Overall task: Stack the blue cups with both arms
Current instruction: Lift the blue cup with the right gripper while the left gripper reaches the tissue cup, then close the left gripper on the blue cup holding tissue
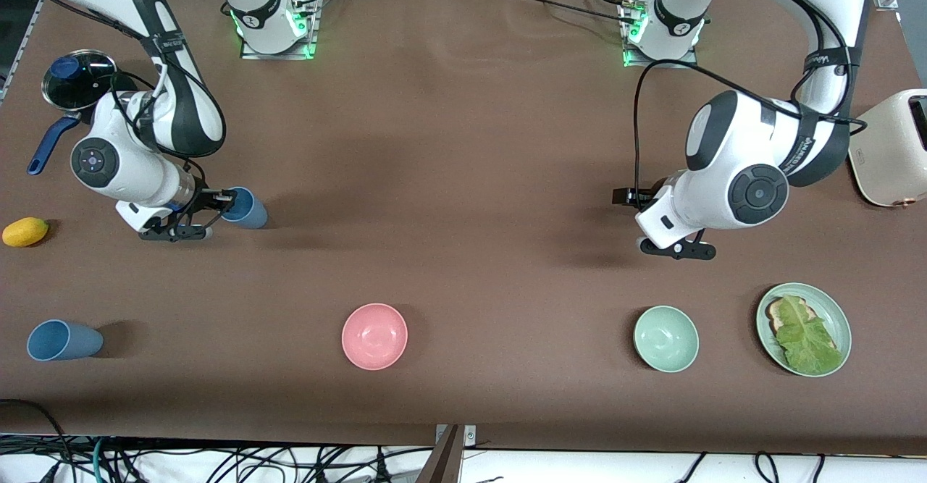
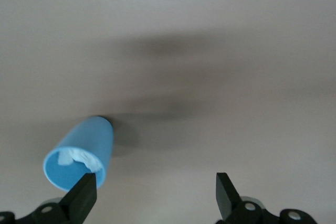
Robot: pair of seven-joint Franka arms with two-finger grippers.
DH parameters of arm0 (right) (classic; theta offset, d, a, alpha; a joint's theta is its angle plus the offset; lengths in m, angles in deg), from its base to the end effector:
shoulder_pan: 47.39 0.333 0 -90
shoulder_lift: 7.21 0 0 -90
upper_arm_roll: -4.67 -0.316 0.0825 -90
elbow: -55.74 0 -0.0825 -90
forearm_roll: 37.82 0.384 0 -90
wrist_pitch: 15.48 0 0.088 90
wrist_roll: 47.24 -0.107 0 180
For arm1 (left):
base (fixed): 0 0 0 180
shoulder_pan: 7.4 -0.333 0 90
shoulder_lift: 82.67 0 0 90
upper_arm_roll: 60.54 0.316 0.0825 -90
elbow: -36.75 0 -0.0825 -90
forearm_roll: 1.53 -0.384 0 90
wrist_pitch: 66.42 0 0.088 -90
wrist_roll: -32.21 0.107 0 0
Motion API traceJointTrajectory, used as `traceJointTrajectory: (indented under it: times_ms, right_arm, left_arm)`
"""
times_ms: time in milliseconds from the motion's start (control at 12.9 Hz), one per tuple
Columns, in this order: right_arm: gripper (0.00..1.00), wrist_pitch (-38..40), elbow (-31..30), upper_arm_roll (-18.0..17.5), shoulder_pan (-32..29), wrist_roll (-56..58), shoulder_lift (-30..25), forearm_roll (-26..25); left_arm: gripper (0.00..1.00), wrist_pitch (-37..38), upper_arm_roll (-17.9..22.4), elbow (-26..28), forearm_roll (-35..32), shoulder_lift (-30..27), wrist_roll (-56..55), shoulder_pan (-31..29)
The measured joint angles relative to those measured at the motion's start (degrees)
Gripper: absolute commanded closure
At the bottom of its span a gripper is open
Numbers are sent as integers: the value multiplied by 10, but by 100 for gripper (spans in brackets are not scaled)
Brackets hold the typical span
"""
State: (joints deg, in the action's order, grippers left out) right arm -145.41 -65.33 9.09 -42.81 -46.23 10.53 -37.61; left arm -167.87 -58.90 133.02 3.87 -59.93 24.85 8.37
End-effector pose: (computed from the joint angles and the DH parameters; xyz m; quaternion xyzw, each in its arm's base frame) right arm 0.5603 0.0019 0.2554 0.9969 0.0098 -0.0770 0.0100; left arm 0.6045 -0.1623 0.3502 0.9867 -0.0423 -0.1569 0.0095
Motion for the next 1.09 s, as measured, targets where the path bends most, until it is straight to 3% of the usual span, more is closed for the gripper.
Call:
traceJointTrajectory:
  times_ms: [388, 1087]
  right_arm:
    - [100, 56, 33, -1, 0, -3, -1, 0]
    - [100, 270, 231, -4, 2, -3, -4, 0]
  left_arm:
    - [0, -80, 6, 69, -30, -9, 56, -33]
    - [0, -141, 5, 224, -29, -90, 65, -44]
